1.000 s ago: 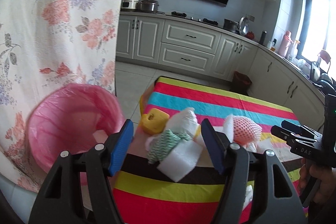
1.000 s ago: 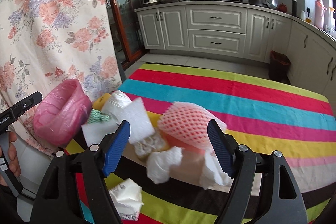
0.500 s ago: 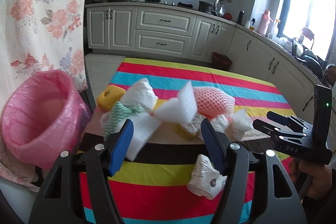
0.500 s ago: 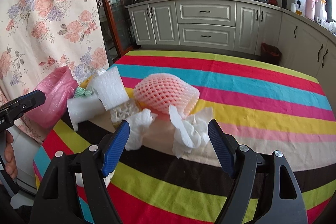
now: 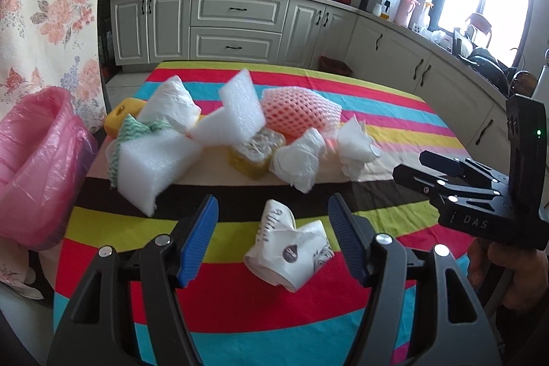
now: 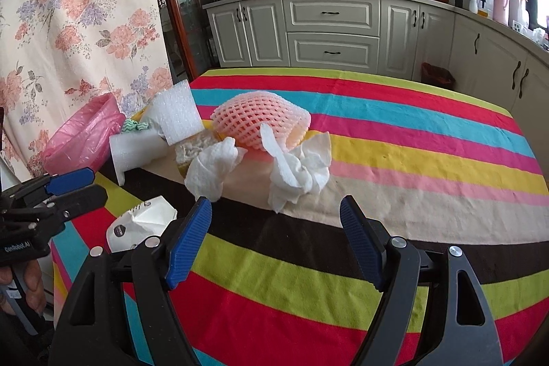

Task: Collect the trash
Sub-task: 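Grasp the crumpled white printed paper cup with the left tool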

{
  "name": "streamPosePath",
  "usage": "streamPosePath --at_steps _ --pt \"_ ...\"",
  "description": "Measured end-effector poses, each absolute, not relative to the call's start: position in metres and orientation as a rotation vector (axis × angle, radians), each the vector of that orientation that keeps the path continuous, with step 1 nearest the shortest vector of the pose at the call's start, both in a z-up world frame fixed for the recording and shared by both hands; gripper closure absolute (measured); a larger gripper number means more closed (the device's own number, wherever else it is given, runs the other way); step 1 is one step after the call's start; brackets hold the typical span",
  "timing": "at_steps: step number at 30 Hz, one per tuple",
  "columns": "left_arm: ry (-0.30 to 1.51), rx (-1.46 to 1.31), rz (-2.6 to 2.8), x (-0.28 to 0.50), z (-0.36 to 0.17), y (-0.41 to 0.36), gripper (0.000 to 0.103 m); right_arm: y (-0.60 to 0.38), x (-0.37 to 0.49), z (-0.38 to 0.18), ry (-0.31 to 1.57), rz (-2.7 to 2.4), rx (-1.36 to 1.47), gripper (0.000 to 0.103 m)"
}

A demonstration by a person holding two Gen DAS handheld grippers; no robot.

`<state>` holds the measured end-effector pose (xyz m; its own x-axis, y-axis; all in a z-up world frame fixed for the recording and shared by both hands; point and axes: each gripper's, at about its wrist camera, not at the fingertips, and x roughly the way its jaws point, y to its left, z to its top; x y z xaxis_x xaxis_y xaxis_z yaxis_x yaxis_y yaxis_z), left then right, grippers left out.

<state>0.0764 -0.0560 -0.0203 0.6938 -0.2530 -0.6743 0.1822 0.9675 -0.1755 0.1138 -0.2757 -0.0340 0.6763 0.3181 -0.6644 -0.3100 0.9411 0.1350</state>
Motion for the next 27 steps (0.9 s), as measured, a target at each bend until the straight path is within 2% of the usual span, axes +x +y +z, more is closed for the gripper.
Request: streamPosePath --at_steps 18,27 --pt "0.901 -0.025 -0.290 0.084 -0.067 -0.086 0.026 -0.295 0.115 -0.047 0.771 0.343 0.042 0.030" --pt "0.922 -0.003 -0.297 0.098 -0.072 -0.086 0.041 -0.292 0.127 -0.051 0.784 0.353 0.046 0.029"
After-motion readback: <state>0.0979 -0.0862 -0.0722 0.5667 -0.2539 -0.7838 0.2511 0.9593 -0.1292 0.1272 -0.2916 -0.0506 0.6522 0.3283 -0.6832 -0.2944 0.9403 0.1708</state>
